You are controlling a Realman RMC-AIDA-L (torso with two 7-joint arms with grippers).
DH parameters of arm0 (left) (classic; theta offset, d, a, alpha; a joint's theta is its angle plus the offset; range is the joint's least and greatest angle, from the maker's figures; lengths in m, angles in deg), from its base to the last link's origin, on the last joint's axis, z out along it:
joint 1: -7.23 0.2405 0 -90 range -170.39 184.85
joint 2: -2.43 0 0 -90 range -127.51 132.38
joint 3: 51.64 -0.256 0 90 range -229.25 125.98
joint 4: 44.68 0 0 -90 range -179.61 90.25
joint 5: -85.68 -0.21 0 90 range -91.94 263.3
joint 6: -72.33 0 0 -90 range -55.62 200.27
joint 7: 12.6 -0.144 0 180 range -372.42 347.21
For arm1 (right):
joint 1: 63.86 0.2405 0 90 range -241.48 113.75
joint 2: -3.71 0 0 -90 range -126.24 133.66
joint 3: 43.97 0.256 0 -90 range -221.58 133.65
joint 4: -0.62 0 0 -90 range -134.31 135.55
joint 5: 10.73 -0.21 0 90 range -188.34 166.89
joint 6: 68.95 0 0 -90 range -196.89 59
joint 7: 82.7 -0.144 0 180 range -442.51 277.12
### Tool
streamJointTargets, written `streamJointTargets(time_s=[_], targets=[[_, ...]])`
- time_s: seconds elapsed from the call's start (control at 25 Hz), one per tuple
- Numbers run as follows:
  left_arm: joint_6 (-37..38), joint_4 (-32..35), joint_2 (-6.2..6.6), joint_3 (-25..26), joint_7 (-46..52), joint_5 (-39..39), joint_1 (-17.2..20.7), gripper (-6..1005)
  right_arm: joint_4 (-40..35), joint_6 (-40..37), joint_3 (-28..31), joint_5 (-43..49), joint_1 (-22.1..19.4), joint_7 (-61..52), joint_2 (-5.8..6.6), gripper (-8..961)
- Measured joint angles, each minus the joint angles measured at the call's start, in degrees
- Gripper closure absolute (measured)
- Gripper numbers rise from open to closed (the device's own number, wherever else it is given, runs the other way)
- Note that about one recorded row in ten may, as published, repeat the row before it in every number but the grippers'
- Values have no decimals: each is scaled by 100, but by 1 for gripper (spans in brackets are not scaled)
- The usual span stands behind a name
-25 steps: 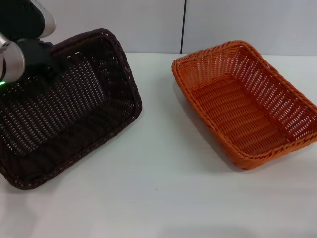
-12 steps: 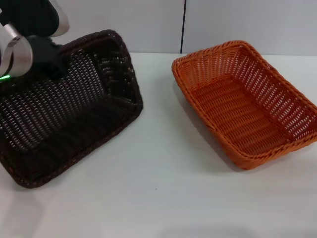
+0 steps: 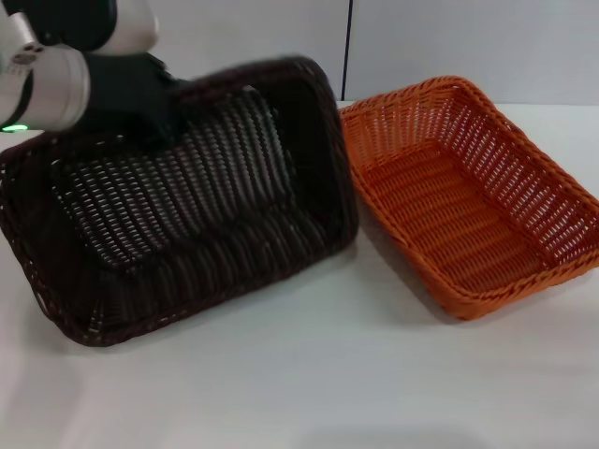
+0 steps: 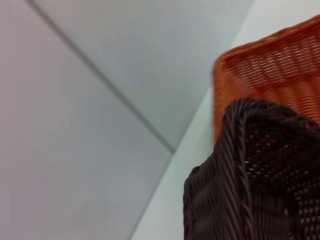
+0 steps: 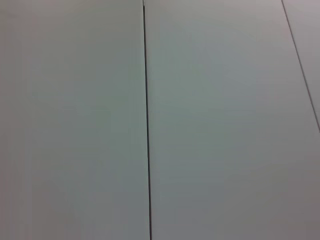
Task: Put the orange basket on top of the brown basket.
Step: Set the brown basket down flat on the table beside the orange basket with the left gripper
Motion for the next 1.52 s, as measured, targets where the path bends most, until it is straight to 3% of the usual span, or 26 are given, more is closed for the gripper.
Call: streamJointTargets(time_s=[0.08,0.4,1.0,1.28,1.52], targets=[[-381,53,-5,100,-300,278,-188,805,58,-62,-3,0,-62,0,-8,128],[-323,710,-18,18,-581,669,-480,805,237,-237,-43,14,-326,-3,-21,127],[693,3463,-19,-69,-1756,1403,-1806,804,383,-312,-87,-1,-372,26,-22,127],[1289,3737,-35,-582,-1780,1343,-1871,804,365,-306,-87,0,-200,41,9,127],[1392,3733,-32,-578,-1783,1356,-1884,593,308,-172,-87,5,-122,44,7,127]])
